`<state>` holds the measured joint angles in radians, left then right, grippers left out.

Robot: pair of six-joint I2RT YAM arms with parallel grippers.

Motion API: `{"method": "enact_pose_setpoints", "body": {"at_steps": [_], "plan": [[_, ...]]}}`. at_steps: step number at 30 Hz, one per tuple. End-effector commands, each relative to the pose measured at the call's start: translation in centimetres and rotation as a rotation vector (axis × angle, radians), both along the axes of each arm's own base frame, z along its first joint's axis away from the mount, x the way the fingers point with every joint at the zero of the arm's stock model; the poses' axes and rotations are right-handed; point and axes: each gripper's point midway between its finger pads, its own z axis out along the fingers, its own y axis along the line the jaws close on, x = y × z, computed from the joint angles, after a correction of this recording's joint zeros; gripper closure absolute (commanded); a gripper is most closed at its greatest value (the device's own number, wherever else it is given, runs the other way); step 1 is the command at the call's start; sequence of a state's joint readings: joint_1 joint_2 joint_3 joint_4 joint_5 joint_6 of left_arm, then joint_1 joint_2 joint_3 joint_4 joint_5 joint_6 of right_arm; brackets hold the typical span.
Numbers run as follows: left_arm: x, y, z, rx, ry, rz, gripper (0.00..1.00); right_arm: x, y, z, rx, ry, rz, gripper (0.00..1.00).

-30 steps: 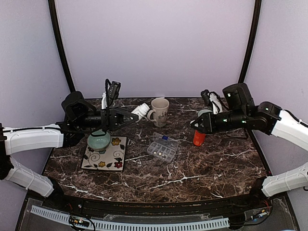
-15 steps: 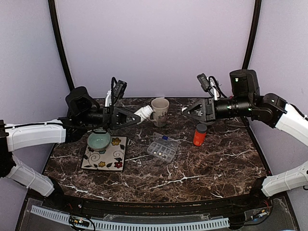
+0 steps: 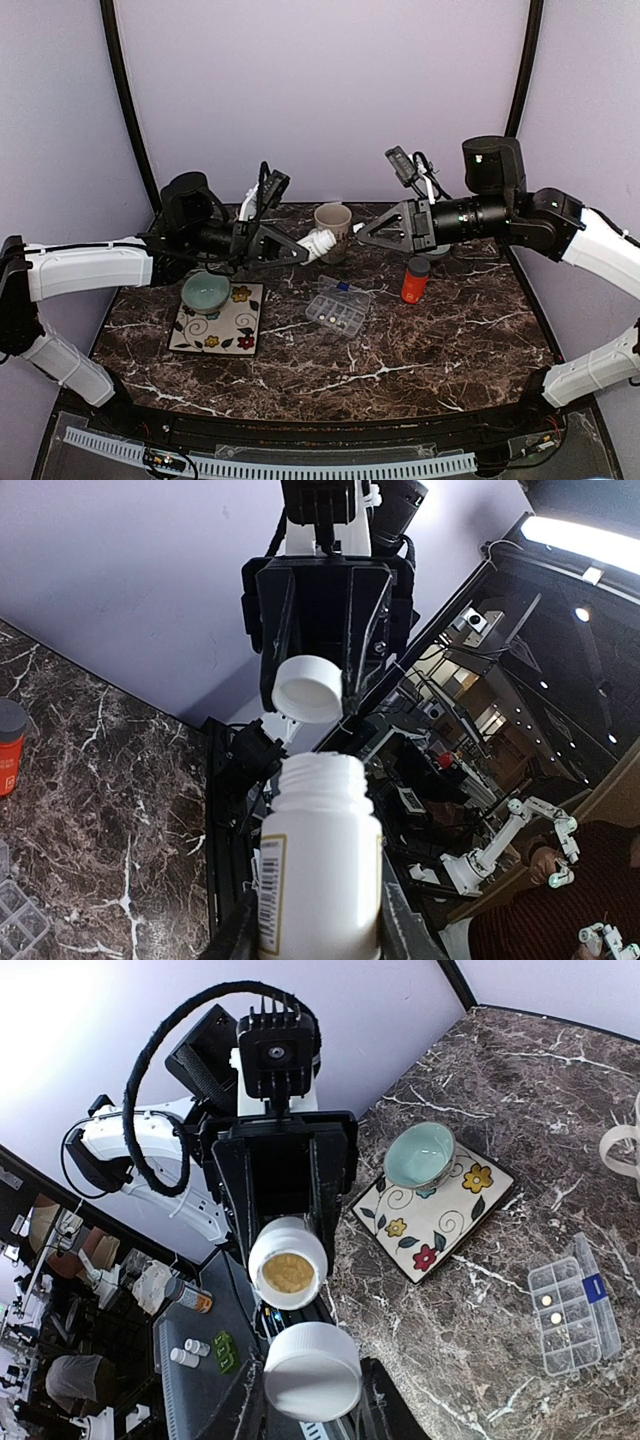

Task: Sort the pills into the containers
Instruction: Close the lid of the pill bottle on the pill bottle.

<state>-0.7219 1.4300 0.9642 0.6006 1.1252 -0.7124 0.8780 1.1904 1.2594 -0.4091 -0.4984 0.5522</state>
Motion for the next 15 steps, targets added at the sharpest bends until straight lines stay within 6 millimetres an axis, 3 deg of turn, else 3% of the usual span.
{"method": "enact_pose_setpoints", "body": {"at_steps": [1,15], "plan": [[-1.2,-0.4,1.2,-0.02,-0.041,-0.061,1.0,-0.6,1.0,2.8,0.081,-0.041,0.039,0.93],[-2.0,-1.3,1.7,-0.011,-0.051,-0.092,1.0,-1.7,2.5,2.6,0.084,-0.027,0.088,0.92]]}}
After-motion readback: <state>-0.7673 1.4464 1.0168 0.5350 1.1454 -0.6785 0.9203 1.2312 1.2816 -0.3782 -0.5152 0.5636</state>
